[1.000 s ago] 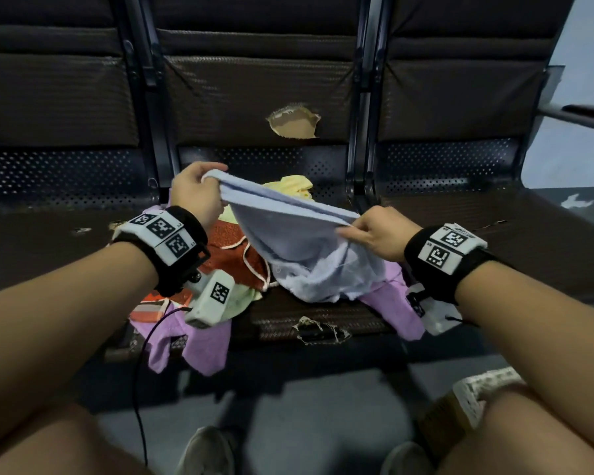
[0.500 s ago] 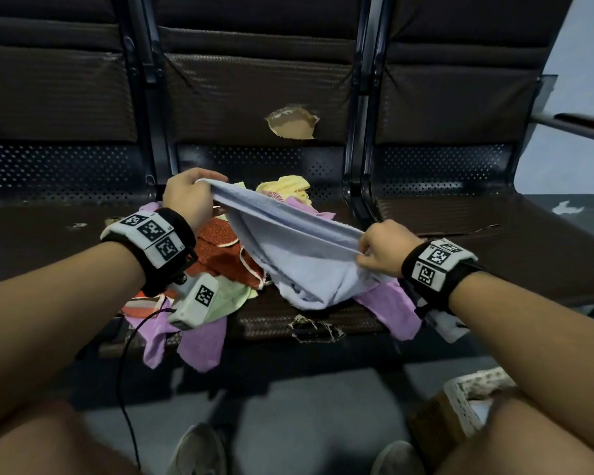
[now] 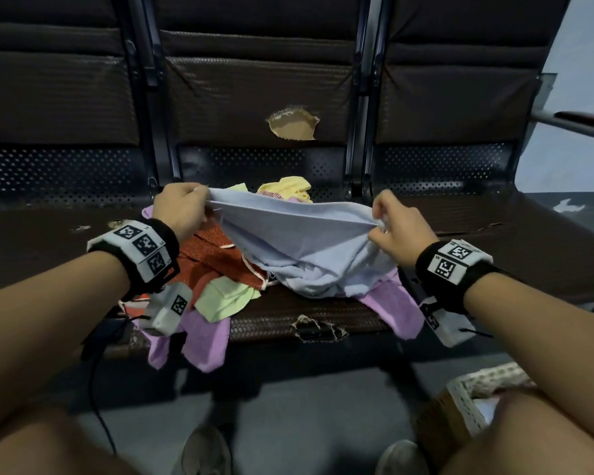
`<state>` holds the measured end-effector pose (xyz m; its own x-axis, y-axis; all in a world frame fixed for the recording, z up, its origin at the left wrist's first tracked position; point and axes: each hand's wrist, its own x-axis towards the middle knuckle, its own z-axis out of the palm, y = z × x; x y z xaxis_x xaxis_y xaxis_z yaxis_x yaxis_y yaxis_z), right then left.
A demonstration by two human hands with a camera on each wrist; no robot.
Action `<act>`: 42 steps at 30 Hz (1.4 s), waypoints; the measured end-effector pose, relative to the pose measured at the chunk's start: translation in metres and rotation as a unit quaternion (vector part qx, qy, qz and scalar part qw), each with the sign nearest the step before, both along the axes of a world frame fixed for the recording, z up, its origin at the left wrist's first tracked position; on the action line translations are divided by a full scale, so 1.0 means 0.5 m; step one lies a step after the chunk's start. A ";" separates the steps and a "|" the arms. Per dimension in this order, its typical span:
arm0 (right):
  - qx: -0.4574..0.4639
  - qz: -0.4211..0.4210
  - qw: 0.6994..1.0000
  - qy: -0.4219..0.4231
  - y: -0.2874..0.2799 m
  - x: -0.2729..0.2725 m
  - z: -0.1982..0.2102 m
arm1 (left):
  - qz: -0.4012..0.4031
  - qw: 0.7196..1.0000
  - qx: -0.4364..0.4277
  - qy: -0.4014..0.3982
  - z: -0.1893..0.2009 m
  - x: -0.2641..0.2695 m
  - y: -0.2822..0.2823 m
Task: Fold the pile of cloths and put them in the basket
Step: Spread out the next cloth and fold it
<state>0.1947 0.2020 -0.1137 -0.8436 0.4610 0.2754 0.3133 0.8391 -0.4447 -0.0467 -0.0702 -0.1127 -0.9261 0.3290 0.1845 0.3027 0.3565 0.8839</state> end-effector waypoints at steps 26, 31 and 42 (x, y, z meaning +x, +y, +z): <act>-0.210 -0.075 0.970 0.100 -0.003 -0.065 0.231 | 0.052 0.984 0.142 0.091 0.198 -0.005 0.080; -0.402 -0.076 0.903 0.133 -0.042 -0.105 0.262 | -0.031 0.979 0.195 0.049 0.210 0.068 0.140; -0.428 -0.005 0.901 0.065 -0.113 -0.094 0.237 | -0.313 0.936 0.151 -0.054 0.156 0.204 0.178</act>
